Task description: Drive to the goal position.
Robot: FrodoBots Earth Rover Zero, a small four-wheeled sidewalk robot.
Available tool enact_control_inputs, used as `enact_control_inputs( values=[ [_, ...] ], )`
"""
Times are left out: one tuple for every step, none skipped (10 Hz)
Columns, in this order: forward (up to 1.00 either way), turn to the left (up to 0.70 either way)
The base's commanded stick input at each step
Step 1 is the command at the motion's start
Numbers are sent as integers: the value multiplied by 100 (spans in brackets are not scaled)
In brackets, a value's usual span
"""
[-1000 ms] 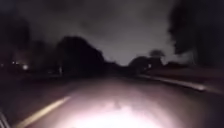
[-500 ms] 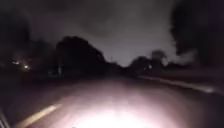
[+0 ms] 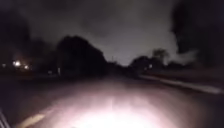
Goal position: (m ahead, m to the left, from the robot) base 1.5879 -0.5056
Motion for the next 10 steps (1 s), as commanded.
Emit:
enact_control_inputs(
  values=[
    [70, 0],
    [70, 0],
    [70, 0],
    [70, 0],
    [70, 0],
    [70, 0],
    [70, 0],
    [70, 0],
    [70, 0],
    [70, 0]
  ],
)
